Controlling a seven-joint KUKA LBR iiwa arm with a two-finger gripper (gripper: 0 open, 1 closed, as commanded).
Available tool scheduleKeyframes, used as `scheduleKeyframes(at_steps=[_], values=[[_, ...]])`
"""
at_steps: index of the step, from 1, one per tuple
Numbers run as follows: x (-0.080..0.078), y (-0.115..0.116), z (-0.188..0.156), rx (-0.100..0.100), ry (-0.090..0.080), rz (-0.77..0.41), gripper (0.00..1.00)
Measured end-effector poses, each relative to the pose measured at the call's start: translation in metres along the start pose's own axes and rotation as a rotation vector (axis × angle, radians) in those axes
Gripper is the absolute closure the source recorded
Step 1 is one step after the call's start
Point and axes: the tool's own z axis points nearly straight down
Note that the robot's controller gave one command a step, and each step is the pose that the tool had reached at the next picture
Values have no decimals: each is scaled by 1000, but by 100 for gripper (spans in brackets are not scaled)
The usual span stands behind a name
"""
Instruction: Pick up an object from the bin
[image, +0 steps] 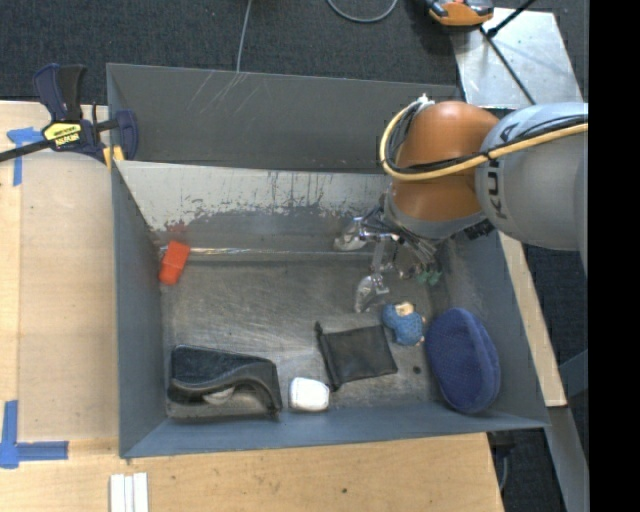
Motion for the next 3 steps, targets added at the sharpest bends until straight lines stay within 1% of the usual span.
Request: scheduleKeyframes(at_steps=[1, 2, 3], values=[[12, -101, 5, 1, -3, -104, 0], [70, -82, 12, -4, -1, -124, 0], [51, 48, -35, -8, -1, -60, 0]])
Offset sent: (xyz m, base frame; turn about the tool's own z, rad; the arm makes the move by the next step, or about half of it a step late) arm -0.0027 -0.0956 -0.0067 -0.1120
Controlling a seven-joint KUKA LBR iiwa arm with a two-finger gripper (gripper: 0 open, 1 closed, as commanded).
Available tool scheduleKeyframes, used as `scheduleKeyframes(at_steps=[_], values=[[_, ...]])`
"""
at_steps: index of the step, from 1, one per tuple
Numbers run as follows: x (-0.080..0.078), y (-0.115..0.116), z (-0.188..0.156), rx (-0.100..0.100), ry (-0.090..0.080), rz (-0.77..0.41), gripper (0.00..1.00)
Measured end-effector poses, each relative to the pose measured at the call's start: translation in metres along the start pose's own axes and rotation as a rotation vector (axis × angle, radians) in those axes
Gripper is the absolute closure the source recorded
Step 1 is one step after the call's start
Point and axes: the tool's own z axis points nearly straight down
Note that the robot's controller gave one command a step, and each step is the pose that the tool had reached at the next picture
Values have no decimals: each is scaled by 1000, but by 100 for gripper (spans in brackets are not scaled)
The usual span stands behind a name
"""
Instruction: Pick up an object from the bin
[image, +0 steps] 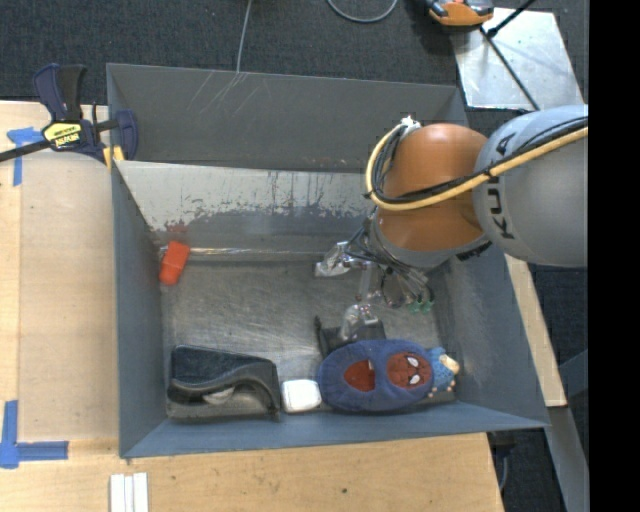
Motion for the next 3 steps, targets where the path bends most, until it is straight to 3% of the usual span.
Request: scheduleKeyframes(at_steps=[1, 2, 3], values=[[38, 12, -69, 4, 0, -129, 0], [33, 21, 41, 7, 0, -345, 0], [-9, -58, 50, -2, -6, -524, 0]])
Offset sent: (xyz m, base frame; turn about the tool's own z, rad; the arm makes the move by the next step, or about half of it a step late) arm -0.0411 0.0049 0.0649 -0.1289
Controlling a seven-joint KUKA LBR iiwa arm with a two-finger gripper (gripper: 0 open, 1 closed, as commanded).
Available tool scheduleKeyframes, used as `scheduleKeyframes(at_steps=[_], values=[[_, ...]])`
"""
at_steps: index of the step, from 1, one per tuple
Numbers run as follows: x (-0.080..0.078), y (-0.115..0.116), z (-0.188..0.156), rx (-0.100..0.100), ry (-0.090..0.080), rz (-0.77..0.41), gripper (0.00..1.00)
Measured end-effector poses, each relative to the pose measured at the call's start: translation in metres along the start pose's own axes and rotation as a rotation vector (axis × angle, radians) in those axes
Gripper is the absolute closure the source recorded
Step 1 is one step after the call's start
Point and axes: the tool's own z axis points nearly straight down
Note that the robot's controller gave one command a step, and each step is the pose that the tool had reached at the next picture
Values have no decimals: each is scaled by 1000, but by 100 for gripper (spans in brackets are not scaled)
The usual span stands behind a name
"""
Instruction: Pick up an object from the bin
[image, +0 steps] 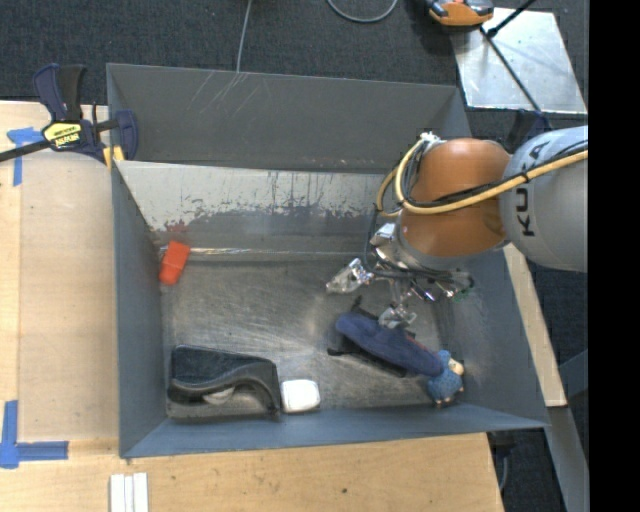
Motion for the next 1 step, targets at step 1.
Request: scheduleKeyframes(at_steps=[1], values=[[3, -12, 1, 0, -8, -82, 0]])
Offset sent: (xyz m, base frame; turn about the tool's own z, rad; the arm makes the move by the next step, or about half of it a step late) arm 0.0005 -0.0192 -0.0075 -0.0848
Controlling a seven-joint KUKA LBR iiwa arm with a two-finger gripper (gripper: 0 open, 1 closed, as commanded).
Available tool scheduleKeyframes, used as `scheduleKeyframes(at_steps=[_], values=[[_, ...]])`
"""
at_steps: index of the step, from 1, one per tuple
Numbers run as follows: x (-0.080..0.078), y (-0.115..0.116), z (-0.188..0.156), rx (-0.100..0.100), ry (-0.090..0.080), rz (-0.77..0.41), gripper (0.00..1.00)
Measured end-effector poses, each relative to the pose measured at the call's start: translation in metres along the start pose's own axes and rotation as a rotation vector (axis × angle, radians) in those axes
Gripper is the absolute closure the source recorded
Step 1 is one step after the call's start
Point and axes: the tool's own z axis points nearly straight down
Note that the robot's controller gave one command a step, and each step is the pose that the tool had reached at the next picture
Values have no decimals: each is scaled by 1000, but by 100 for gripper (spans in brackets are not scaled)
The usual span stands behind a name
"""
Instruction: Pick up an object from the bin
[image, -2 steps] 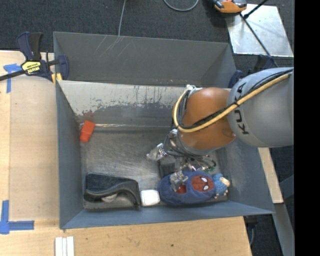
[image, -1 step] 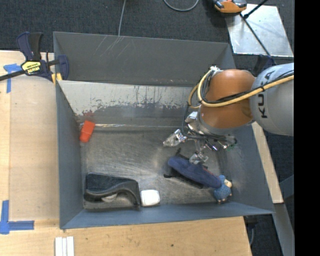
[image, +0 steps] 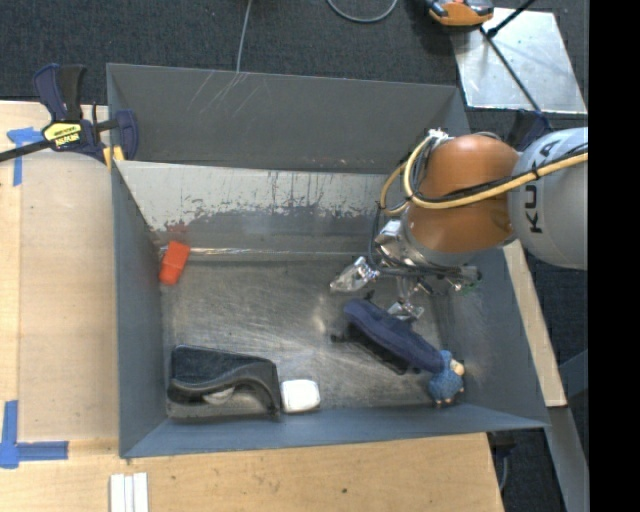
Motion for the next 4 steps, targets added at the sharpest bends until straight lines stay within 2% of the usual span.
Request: scheduleKeyframes(at_steps=[1, 2, 3, 4], values=[[-5, 6, -2, 4, 7, -97, 0], [-22, 6, 0, -1, 19, -227, 0], [-25, 5, -3, 4, 8, -225, 100], [-46, 5, 0, -2, 26, -443, 100]])
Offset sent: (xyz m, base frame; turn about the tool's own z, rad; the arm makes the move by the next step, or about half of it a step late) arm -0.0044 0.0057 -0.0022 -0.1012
